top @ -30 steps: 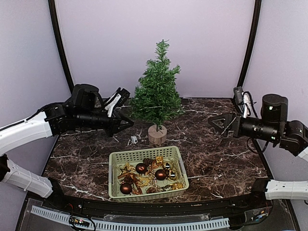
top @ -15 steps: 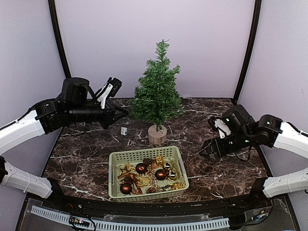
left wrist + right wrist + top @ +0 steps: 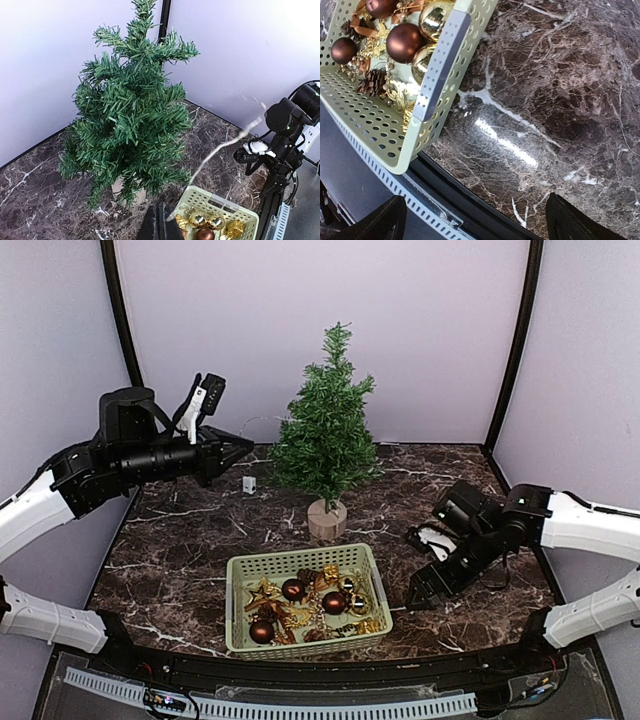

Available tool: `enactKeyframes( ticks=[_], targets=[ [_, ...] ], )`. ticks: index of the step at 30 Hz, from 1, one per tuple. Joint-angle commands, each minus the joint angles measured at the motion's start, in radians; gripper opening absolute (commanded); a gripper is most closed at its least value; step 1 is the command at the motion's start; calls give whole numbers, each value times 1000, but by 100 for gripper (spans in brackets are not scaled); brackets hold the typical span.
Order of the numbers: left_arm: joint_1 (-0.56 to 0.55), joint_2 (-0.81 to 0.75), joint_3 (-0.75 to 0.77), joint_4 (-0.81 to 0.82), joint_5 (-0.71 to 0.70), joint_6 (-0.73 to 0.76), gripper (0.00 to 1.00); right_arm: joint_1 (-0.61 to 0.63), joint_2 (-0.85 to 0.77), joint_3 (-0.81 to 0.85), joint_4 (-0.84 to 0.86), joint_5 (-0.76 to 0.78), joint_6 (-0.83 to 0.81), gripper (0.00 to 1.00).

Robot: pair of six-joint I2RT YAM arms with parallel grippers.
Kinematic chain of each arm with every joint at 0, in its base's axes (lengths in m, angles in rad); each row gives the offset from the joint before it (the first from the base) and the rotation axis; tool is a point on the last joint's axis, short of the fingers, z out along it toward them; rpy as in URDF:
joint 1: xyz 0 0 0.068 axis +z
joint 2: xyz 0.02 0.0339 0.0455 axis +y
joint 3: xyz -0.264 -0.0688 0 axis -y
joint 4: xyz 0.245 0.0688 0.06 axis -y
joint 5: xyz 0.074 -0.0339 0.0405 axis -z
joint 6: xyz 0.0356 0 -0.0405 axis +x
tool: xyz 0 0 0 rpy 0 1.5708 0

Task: Decorate the small christmas tree
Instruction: Wrap the side of the string light in the gap of the branches.

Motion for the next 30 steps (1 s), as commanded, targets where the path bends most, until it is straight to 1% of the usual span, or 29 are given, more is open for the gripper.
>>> enactKeyframes(
  ticks=[1,4,7,10,14,17,20,23,27,30],
  targets=[
    [13,-15,31,2,-11,-22,0,25,-18,35,-25,-29,-37,98],
    [12,-15,20,-12,47,-8,0,24,-61,90,-5,45,-21,98],
    [13,-16,0,-11,126,13,0,24,-138,131,82,89,2,97],
    [12,4,2,-30,200,25,0,24,-210,133,209,103,31,96],
    [13,37,18,-49,287,36,0,25,-265,125,382,101,49,90],
    [13,54,22,-43,350,39,0,26,-278,102,581,73,25,88],
    [13,77,25,-39,390,36,0,29,-250,84,755,54,-42,90],
    [12,92,28,-35,407,34,0,30,-189,99,859,51,-132,92],
    [12,104,41,-38,411,34,0,31,-76,155,894,14,-245,92],
    [12,113,58,-44,418,35,0,31,-11,173,910,23,-303,84]
  ],
)
